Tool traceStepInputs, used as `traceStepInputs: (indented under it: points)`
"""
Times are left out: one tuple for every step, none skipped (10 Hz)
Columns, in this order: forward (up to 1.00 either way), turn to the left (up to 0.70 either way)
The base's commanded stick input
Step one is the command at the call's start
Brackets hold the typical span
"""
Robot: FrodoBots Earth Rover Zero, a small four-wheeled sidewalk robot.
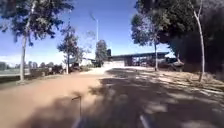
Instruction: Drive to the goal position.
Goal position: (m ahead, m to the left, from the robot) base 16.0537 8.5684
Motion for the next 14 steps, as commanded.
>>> traceStepInputs:
  points:
    - [1.0, 0.0]
    - [1.0, 0.0]
    - [1.0, 0.0]
    - [1.0, 0.0]
    - [1.0, 0.0]
    - [1.0, 0.0]
    - [1.0, 0.06]
    - [1.0, 0.22]
    - [1.0, 0.38]
    - [1.0, 0.0]
    - [1.0, 0.0]
    - [1.0, 0.0]
    - [1.0, 0.0]
    - [1.0, 0.0]
